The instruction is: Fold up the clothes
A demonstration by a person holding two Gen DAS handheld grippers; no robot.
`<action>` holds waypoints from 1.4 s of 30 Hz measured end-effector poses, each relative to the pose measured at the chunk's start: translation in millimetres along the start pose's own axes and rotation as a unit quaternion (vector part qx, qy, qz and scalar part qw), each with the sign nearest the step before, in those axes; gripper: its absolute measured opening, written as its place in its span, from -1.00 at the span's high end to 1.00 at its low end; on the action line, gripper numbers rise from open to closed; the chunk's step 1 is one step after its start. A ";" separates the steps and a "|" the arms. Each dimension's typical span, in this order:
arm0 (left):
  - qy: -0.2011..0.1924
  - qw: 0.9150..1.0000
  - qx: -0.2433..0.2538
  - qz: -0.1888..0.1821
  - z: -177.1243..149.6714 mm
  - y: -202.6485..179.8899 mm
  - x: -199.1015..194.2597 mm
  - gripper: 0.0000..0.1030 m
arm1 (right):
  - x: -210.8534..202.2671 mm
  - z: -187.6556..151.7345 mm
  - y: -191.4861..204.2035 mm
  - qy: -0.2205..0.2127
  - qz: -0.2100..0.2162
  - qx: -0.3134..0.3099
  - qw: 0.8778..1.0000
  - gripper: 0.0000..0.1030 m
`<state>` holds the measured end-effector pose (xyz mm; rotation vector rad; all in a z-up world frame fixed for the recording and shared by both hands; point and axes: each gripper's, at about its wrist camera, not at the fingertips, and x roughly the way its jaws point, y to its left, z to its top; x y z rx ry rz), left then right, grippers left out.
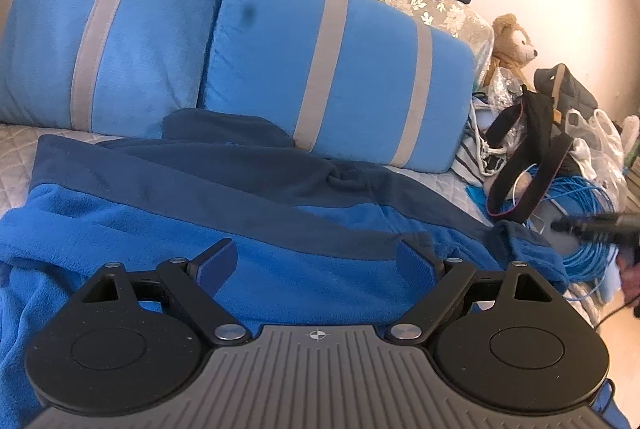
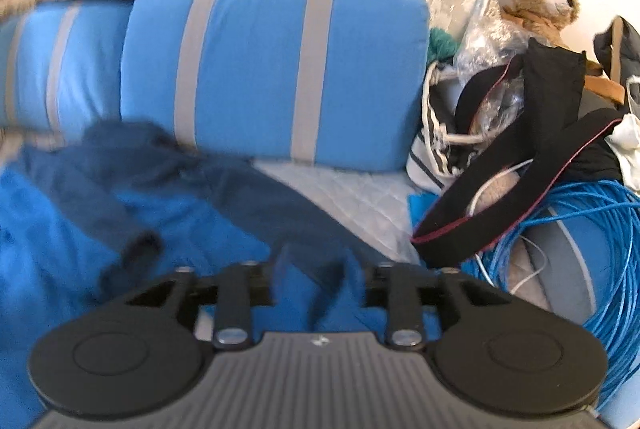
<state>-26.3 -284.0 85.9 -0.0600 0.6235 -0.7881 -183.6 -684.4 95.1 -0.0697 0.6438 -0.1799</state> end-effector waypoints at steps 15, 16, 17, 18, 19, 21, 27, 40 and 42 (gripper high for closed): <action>0.005 1.000 0.002 -0.009 -0.9 0.5 1.4 -0.70 | 63.2 -53.4 11.9 0.111 -0.023 -0.204 0.972 -0.16; 0.005 1.000 0.003 -0.008 -0.9 0.6 1.6 -0.70 | 65.6 -54.2 14.2 0.114 -0.020 -0.212 0.970 -0.16; 0.005 1.000 0.003 -0.008 -0.8 0.4 1.7 -0.70 | 67.6 -54.5 16.5 0.115 -0.018 -0.220 0.969 -0.14; 0.005 1.000 0.004 -0.007 -0.7 0.2 1.8 -0.70 | 69.4 -54.6 18.6 0.116 -0.016 -0.226 0.967 -0.13; 0.006 1.000 0.004 -0.007 -0.7 -0.1 2.0 -0.70 | 71.1 -54.2 20.3 0.117 -0.014 -0.230 0.966 -0.12; 0.007 1.000 0.006 -0.005 -0.9 -0.4 2.5 -0.70 | 74.5 -52.5 22.8 0.118 -0.008 -0.235 0.965 -0.11; 0.009 1.000 0.009 -0.002 -1.2 -1.1 3.7 -0.70 | 87.9 -45.9 22.8 0.148 -0.002 -0.266 0.953 0.11; 0.009 1.000 0.014 0.001 -3.2 -2.8 4.6 -0.70 | 67.7 -32.6 44.0 0.112 -0.006 -0.298 0.948 0.81; 0.005 1.000 0.015 -0.002 -4.2 -2.4 3.3 -0.70 | 58.0 -26.6 53.3 0.094 -0.004 -0.305 0.948 0.81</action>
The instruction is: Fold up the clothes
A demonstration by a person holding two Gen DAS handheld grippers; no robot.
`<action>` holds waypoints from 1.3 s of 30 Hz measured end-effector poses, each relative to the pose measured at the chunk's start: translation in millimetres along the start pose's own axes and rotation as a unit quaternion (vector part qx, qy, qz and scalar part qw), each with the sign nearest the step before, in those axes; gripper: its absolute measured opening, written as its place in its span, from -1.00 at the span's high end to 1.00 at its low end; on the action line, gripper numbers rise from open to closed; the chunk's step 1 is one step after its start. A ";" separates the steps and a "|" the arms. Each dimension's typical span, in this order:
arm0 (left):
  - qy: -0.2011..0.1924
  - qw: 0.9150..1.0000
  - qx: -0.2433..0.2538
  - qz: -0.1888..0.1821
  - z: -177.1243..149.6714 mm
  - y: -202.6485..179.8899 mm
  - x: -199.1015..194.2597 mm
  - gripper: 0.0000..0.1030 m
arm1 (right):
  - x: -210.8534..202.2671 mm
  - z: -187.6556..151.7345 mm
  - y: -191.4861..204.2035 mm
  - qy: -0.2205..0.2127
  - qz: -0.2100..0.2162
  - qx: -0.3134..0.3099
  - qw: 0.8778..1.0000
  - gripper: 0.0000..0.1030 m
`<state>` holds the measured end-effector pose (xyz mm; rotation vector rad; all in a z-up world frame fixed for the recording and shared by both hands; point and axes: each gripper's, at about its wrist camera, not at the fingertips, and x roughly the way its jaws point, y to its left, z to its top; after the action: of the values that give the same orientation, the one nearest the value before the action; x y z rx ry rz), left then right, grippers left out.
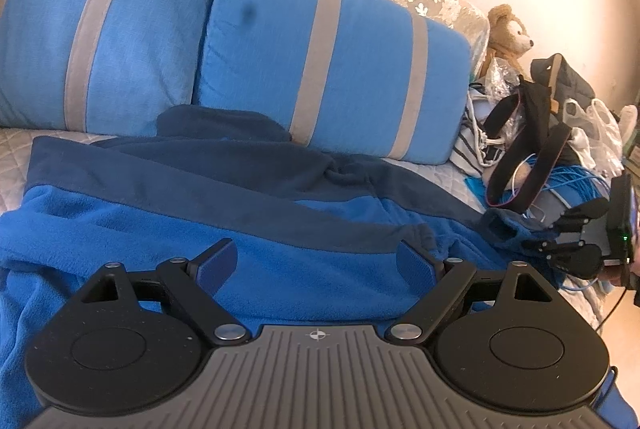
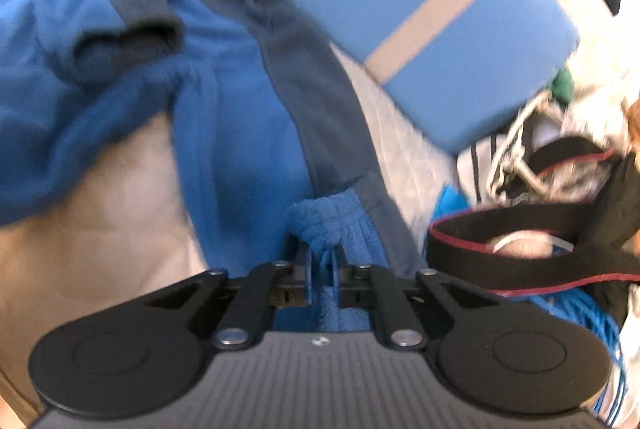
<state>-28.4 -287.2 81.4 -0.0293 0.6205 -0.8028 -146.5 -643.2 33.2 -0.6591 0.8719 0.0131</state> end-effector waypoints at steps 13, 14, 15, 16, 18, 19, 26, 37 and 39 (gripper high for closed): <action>0.000 1.000 0.011 -0.002 -2.2 -2.9 1.1 -0.70 | -45.7 67.0 29.9 -0.092 0.009 -0.048 0.995 0.81; 0.000 1.000 0.013 -0.003 -2.2 -3.4 0.9 -0.70 | -47.8 70.9 29.0 -0.097 0.010 -0.046 0.994 0.81; 0.000 1.000 0.014 -0.003 -2.9 -4.1 1.3 -0.70 | -49.2 74.0 27.2 -0.100 0.011 -0.043 0.994 0.81; -0.001 1.000 0.015 -0.004 -3.2 -4.6 1.2 -0.70 | -50.0 76.8 25.1 -0.103 0.013 -0.038 0.994 0.81; -0.002 1.000 0.016 -0.006 -3.8 -5.4 1.2 -0.70 | -51.3 81.5 21.5 -0.109 0.016 -0.026 0.994 0.81; -0.003 1.000 0.016 -0.007 -4.1 -5.7 0.8 -0.70 | -51.6 83.2 19.6 -0.111 0.017 -0.020 0.993 0.81; -0.009 1.000 0.006 0.003 -3.7 -3.8 -1.3 -0.70 | -51.3 83.0 6.8 -0.123 0.027 0.039 0.991 0.81; 0.001 0.996 -0.087 -0.031 49.4 -8.2 -12.7 -0.70 | -60.9 90.0 8.7 -0.147 0.051 0.077 0.985 0.81; 0.008 0.994 -0.100 -0.050 56.0 -8.0 -3.8 -0.70 | -61.1 95.0 10.7 -0.151 0.056 0.082 0.984 0.81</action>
<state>-6.0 -301.7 131.5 -0.2391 0.7167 -0.8358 -122.5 -568.0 114.7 -0.4381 0.6087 0.1387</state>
